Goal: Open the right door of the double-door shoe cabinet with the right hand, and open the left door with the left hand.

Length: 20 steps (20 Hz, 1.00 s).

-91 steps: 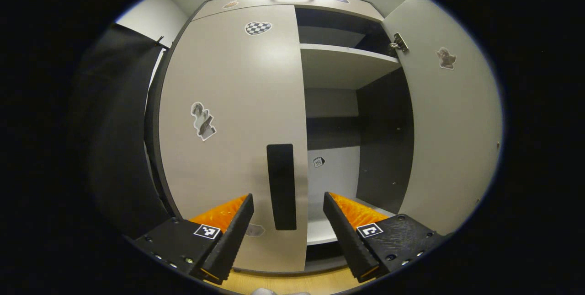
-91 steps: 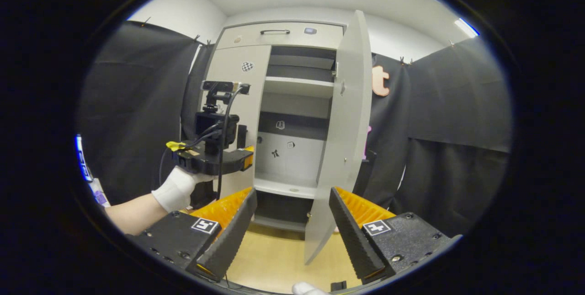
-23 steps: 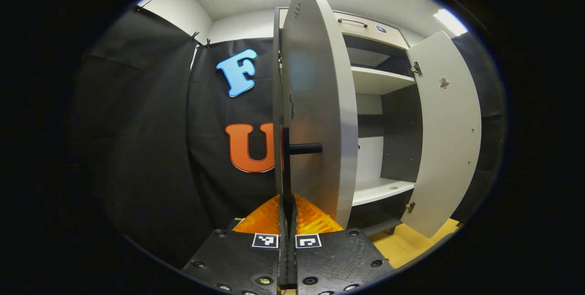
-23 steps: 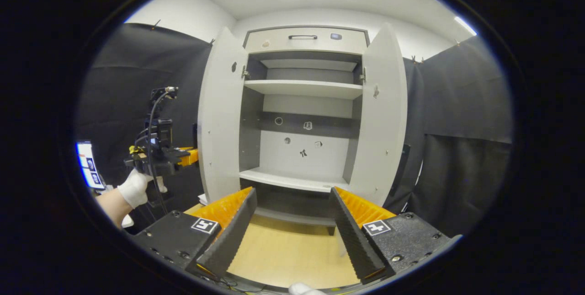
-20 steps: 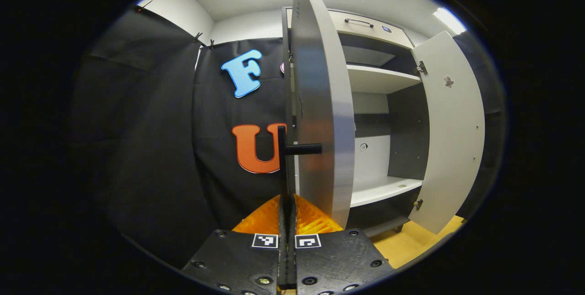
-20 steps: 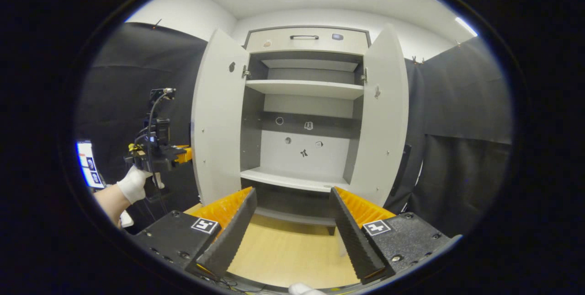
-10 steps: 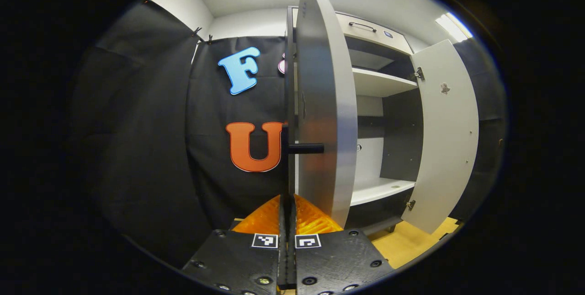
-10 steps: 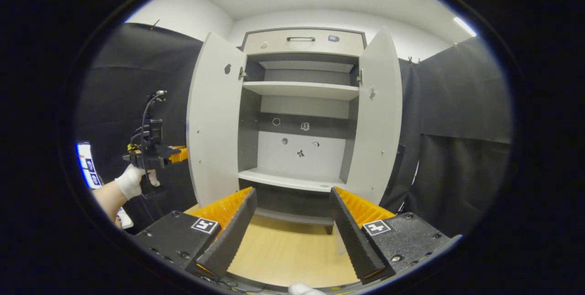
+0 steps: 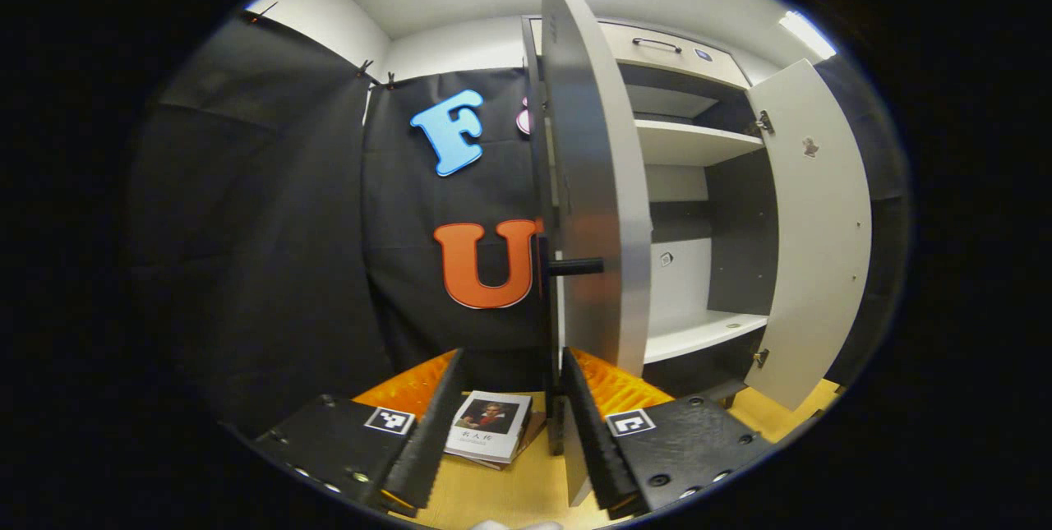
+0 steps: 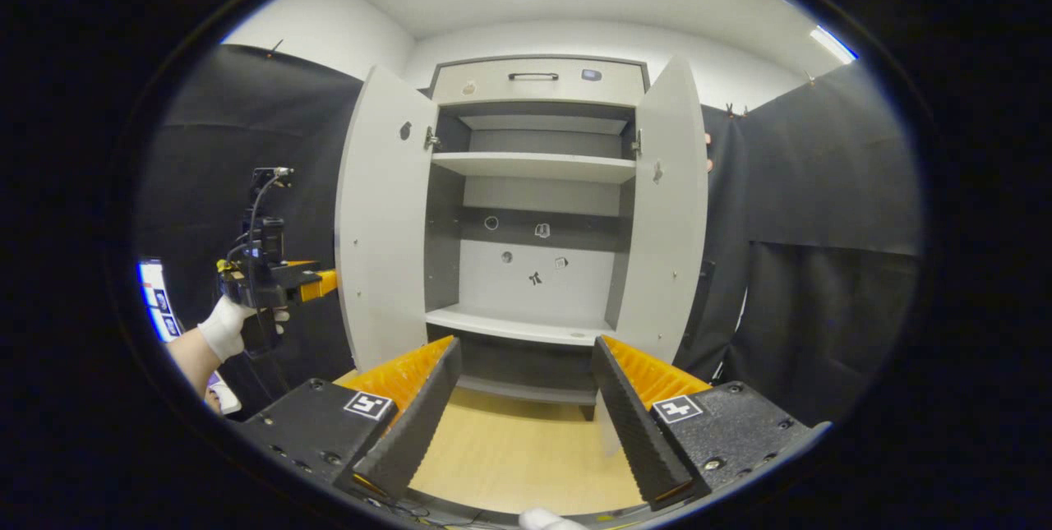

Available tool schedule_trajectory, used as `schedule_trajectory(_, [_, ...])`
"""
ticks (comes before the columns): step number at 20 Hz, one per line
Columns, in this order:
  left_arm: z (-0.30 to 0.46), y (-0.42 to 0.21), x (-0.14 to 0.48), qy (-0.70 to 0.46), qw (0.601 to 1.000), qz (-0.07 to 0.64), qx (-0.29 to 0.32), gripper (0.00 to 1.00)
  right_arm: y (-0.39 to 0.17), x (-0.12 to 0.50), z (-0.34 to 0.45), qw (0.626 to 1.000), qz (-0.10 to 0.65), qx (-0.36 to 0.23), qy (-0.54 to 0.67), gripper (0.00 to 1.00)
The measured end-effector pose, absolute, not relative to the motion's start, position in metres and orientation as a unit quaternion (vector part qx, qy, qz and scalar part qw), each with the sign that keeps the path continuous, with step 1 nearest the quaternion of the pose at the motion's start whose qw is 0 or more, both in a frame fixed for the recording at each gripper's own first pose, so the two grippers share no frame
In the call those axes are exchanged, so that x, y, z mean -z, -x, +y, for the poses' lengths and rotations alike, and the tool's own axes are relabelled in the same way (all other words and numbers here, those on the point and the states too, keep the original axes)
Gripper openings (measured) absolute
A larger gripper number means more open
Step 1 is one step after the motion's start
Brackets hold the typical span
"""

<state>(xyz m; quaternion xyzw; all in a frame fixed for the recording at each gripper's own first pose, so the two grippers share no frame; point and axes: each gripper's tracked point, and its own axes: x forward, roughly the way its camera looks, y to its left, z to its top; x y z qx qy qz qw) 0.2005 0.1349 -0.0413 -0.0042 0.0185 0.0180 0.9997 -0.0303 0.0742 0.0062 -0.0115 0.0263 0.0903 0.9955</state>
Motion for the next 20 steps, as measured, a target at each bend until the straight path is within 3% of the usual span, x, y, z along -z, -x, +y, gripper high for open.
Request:
schedule_trajectory(2, [0.137, -0.191, 0.040, 0.021, 0.999, 0.020, -0.021, 0.92, 0.032, -0.007, 0.075, 0.995, 0.025, -0.092, 0.010, 1.00])
schedule_trajectory(3, [0.139, -0.186, 0.037, 0.018, 0.999, 0.016, -0.025, 0.98, 0.033, -0.008, 0.076, 0.995, 0.025, -0.092, 0.010, 1.00])
schedule_trajectory(14, [0.131, -0.091, -0.006, 0.005, 0.999, 0.017, -0.048, 0.98, 0.051, -0.018, 0.069, 0.996, 0.012, -0.082, 0.008, 1.00])
schedule_trajectory(20, [0.071, -0.043, -0.029, -0.004, 1.000, 0.003, -0.025, 0.95, 0.056, -0.020, 0.049, 0.998, 0.010, -0.057, 0.012, 0.99])
